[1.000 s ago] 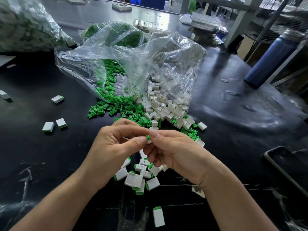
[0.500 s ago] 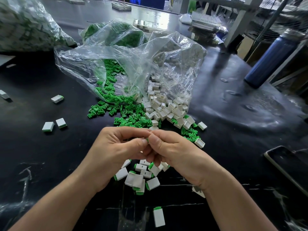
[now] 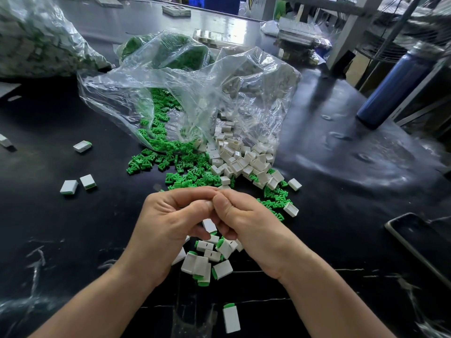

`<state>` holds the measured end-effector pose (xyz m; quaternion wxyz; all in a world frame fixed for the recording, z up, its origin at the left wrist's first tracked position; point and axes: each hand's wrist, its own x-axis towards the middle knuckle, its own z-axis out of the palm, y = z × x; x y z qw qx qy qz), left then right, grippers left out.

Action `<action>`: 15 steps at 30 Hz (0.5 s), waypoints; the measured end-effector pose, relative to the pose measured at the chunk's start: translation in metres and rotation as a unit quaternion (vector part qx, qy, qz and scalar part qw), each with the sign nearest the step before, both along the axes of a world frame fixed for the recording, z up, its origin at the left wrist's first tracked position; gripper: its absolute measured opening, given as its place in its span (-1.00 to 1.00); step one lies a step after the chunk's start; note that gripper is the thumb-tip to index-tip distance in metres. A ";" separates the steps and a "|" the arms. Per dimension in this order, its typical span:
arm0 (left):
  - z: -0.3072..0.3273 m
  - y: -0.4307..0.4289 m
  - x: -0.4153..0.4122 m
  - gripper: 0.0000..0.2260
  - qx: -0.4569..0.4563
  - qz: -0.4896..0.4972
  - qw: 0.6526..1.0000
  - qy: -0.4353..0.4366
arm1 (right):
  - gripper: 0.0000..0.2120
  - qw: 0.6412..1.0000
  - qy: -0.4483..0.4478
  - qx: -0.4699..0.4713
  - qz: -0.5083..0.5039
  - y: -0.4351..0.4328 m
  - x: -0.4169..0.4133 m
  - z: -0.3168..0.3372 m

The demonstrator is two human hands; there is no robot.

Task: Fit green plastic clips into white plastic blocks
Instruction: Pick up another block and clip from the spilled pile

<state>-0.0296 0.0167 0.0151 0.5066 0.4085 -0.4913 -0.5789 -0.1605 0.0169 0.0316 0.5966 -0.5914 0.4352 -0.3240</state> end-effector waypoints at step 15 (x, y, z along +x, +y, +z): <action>0.002 0.003 -0.006 -0.82 0.005 0.028 0.999 0.024 | -0.72 0.997 0.035 0.018 -0.059 0.002 0.005 -0.010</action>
